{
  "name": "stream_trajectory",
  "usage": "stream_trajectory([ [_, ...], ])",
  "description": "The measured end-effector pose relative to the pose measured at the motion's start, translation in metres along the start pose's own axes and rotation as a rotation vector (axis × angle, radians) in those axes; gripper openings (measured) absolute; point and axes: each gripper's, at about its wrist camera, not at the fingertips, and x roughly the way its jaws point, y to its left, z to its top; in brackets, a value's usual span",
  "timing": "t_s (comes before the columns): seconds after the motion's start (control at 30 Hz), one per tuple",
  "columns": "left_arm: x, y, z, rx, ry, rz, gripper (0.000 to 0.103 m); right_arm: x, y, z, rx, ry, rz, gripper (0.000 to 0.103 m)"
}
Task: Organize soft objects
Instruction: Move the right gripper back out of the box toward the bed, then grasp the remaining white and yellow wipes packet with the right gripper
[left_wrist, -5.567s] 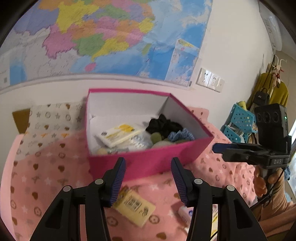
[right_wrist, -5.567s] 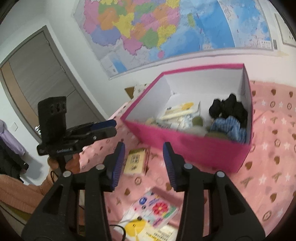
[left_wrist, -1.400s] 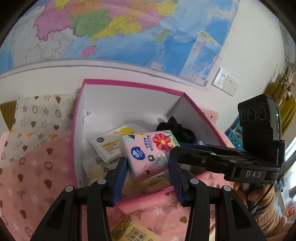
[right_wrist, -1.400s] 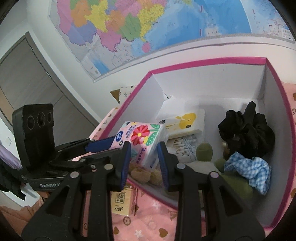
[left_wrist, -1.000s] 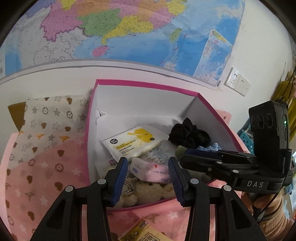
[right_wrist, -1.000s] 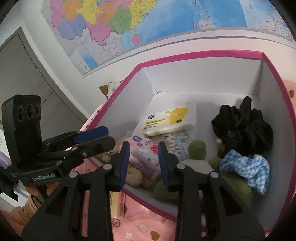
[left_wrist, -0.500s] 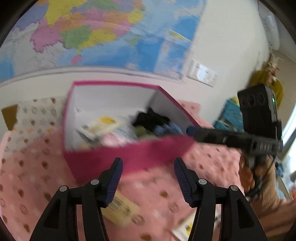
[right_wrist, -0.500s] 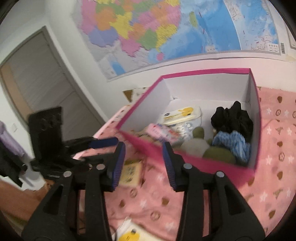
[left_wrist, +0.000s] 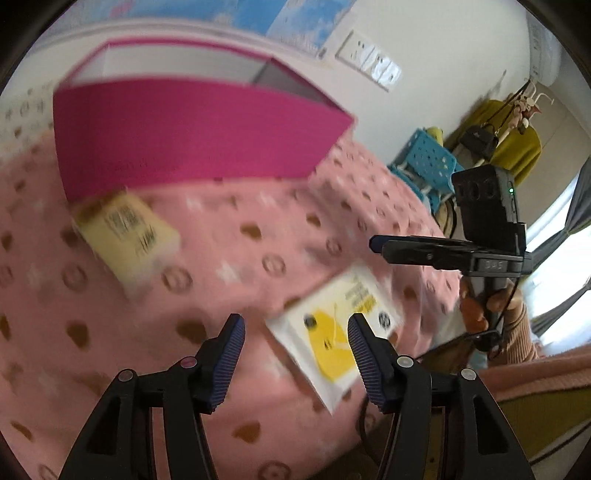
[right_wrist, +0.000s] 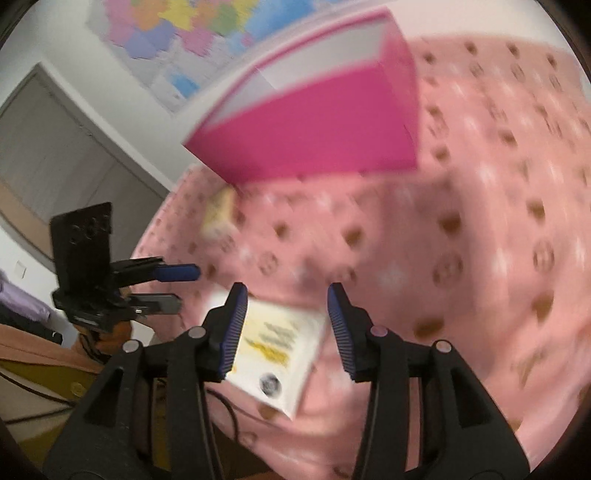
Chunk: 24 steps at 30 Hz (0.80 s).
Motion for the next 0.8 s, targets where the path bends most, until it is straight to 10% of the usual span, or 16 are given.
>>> stream_trajectory([
  [0.8, 0.028, -0.007, -0.008, -0.037, 0.087, -0.132, 0.059, 0.011, 0.006, -0.017, 0.013, -0.023, 0.048, 0.040],
])
